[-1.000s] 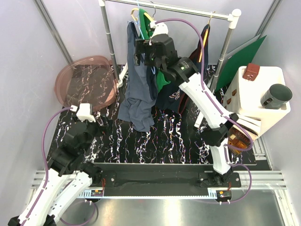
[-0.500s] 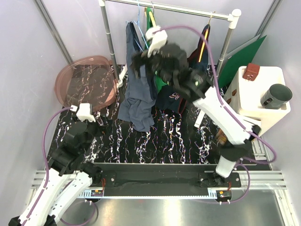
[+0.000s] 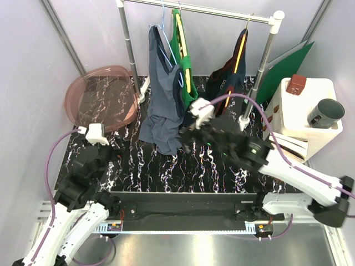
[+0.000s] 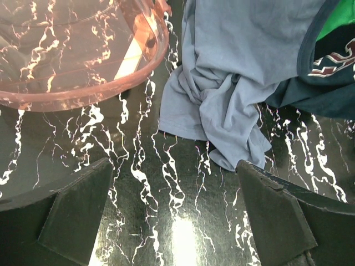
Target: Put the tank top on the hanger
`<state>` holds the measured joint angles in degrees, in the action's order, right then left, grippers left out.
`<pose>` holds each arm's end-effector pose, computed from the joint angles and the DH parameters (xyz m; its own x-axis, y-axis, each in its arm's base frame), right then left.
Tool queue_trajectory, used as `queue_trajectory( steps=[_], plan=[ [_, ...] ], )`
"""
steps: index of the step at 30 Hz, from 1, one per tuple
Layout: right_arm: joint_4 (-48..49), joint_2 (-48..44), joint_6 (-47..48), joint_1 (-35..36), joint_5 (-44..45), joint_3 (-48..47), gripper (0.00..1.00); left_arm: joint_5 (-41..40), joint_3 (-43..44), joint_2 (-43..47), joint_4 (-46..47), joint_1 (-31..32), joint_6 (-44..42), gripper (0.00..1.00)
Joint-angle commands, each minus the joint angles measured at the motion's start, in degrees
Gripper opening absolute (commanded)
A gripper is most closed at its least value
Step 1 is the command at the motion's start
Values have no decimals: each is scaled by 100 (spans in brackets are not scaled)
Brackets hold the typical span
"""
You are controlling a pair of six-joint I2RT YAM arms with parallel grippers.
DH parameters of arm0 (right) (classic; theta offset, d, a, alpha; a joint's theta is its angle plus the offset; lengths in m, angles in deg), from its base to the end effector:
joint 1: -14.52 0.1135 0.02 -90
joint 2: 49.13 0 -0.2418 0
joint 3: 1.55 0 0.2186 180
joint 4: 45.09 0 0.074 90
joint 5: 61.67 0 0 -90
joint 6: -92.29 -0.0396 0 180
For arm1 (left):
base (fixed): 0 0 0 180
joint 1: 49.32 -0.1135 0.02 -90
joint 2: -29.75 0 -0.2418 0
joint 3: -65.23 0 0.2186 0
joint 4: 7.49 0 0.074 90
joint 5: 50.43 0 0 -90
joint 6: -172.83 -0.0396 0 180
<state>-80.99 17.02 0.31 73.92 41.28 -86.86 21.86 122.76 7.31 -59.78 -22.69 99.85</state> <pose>0.1280 0.1991 0.3740 -0.1717 -0.2242 -0.9593 -0.7241 0.6890 -0.0314 0.0788 -0.0260 0.2984 -0.3017 -0.1606 -0.9398 0.0825 0.9776 -0.1936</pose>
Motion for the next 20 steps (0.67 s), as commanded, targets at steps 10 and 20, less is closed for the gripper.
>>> queue_trajectory(
  steps=[10, 20],
  plan=[
    [-147, -2589, -1181, -60, 2132, 1665, 100, -163, 67, 187, 270, -53, -23, 99],
    [-245, -2555, -1200, -69, 2177, 1727, 100, -303, 58, 363, 279, -44, -14, 99]
  ],
)
